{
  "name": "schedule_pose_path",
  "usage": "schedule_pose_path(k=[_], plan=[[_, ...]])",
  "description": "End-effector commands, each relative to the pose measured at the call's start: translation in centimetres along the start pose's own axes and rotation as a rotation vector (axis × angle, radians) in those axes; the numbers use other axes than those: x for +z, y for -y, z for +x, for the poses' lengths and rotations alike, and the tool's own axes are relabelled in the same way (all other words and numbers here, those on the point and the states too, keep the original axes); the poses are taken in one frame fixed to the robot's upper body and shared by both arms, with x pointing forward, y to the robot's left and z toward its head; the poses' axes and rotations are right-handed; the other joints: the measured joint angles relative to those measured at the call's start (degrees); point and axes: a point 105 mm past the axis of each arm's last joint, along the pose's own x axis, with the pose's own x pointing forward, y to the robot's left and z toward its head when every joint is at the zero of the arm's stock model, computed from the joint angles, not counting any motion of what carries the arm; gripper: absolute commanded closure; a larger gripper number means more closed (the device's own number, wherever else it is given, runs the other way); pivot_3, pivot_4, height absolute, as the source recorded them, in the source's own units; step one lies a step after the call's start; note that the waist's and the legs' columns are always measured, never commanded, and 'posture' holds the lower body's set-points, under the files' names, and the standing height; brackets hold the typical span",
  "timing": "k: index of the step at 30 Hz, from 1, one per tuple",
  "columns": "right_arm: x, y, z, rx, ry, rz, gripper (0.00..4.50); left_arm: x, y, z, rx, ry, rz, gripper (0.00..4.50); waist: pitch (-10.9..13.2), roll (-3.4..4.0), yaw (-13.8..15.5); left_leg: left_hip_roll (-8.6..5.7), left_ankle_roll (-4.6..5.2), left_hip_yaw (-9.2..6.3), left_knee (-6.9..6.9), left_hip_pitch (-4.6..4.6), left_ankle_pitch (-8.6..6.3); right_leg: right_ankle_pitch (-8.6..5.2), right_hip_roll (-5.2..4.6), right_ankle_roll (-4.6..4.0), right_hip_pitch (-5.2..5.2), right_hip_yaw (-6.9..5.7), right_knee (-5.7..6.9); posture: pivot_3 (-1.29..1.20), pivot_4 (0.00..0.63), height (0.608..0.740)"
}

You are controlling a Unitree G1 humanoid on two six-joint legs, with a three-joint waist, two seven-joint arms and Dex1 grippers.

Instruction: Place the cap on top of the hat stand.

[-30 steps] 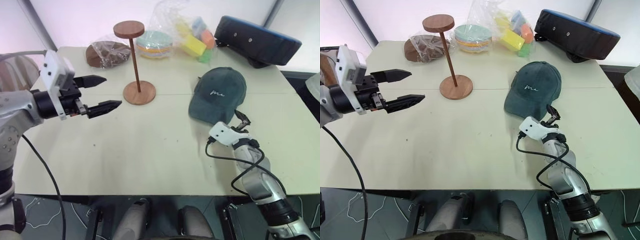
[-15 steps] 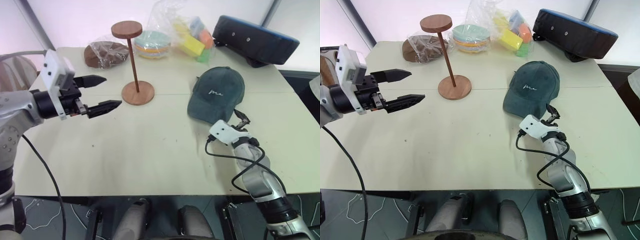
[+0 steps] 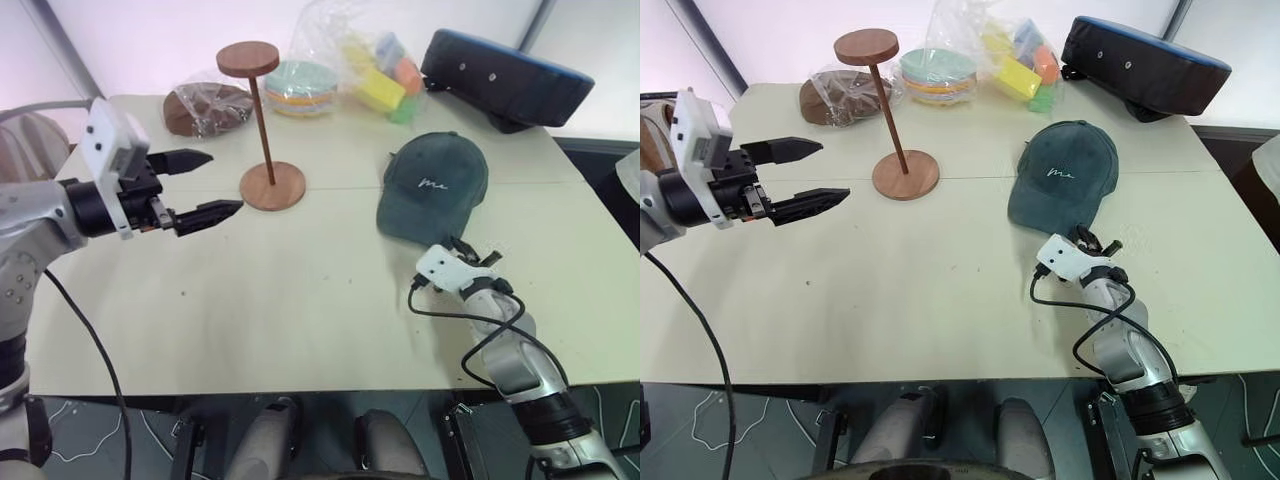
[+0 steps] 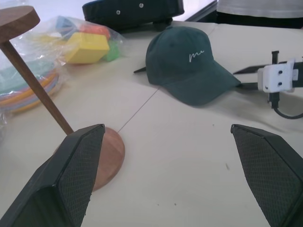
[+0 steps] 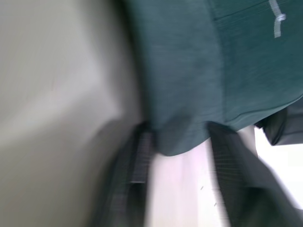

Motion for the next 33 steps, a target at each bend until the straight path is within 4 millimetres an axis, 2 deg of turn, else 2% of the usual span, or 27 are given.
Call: schedule_pose_path(k=[1,13,17,23,28,33], plan=[[0.3,0.3,-0.1,-0.009,0.014,0.007,4.47,0.9,-0.1,-0.2,0.009,0.025,0.038,0.00,0.0,-0.01,-0.1,0.01,0.00,0.00,0.00,0.00,0.00,0.00,0.01,0.00,0.00,0.00,0.00,0.00,0.150,0.740],[1.2,1.8,-0.3,-0.094,0.064,-0.030,4.47,0.8,-0.2,-0.1,0.007,0.025,0.036,0.00,0.0,0.00,-0.1,0.02,-0.01,0.02,-0.07,0.01,0.01,0.00,0.02,0.00,-0.03,0.05,0.00,0.00,0.150,0.740],[2.5,4.2,-0.4,-0.201,0.127,-0.033,4.47,0.6,-0.2,0.0,0.010,0.027,0.029,0.00,0.0,0.01,-0.1,0.01,-0.02,0.02,-0.08,0.01,0.01,0.00,0.03,0.00,-0.03,0.06,0.00,0.00,0.150,0.740],[4.5,7.3,-1.0,-0.335,0.208,-0.043,4.47,-1.2,-1.1,0.1,0.060,0.027,-0.028,0.00,0.0,0.02,-0.1,0.01,-0.08,0.05,-0.12,0.01,0.05,0.00,0.02,0.00,-0.02,0.09,0.02,0.00,0.150,0.740],[6.4,9.0,-1.4,-0.398,0.262,-0.023,4.47,-2.7,-2.0,0.1,0.105,0.022,-0.067,0.00,0.0,0.02,-0.1,0.01,-0.13,0.06,-0.15,0.00,0.08,0.00,0.03,0.00,-0.03,0.10,0.02,0.00,0.150,0.740],[8.3,10.7,-1.5,-0.447,0.307,0.012,4.47,-3.3,-3.1,0.0,0.153,0.030,-0.079,0.00,0.0,0.01,-0.1,0.00,-0.13,0.06,-0.15,-0.01,0.08,0.00,0.02,0.00,-0.04,0.10,0.02,0.00,0.150,0.740]])
